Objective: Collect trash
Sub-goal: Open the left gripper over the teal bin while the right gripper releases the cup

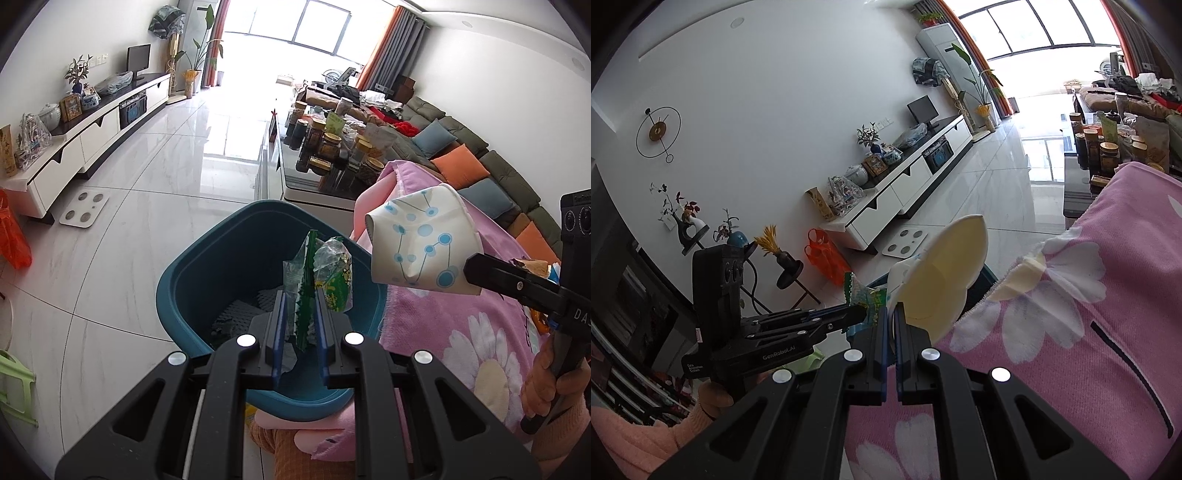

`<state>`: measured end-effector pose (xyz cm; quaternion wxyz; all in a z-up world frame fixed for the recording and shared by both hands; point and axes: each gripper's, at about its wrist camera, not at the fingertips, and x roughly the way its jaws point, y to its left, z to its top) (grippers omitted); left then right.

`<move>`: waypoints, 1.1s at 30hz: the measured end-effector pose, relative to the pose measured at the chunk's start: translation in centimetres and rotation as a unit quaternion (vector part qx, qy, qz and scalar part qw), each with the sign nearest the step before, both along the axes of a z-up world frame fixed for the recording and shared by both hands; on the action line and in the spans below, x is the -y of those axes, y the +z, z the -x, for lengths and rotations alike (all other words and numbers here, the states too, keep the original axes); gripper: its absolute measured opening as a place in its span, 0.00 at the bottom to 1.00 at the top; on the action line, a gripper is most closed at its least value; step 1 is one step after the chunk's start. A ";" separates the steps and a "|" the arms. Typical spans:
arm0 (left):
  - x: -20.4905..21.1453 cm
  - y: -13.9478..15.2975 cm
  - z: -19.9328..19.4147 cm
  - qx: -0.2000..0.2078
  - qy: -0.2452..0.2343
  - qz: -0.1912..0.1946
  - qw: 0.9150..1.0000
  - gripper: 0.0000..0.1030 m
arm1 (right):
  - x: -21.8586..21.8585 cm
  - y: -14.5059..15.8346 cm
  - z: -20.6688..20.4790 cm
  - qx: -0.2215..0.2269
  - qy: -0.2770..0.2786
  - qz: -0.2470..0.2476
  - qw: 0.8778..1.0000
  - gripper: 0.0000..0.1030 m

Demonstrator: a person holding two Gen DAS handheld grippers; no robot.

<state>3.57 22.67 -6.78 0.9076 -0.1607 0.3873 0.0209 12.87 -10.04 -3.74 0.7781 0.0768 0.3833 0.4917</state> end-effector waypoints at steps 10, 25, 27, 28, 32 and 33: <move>-0.3 -1.0 -0.3 -0.008 0.007 0.000 1.000 0.15 | -1.6 -0.3 -0.3 -0.003 0.004 0.014 1.000 0.02; -0.9 -3.6 -1.9 -0.033 0.016 0.021 0.999 0.29 | -3.4 -1.3 -1.3 -0.018 -0.006 0.027 0.999 0.10; -1.0 -3.9 -2.0 -0.034 0.018 0.025 0.999 0.29 | -3.4 -1.2 -1.5 -0.021 -0.008 0.025 0.999 0.10; -1.1 -4.0 -2.0 -0.034 0.019 0.027 0.999 0.29 | -3.2 -1.3 -1.5 -0.022 -0.009 0.024 0.999 0.11; -0.9 -3.8 -1.9 -0.026 0.016 0.028 0.999 0.31 | -2.6 -1.3 -1.3 -0.025 -0.012 0.018 0.999 0.11; -0.8 -3.6 -1.9 -0.022 0.014 0.027 0.999 0.32 | -2.4 -1.2 -1.3 -0.024 -0.012 0.016 1.000 0.11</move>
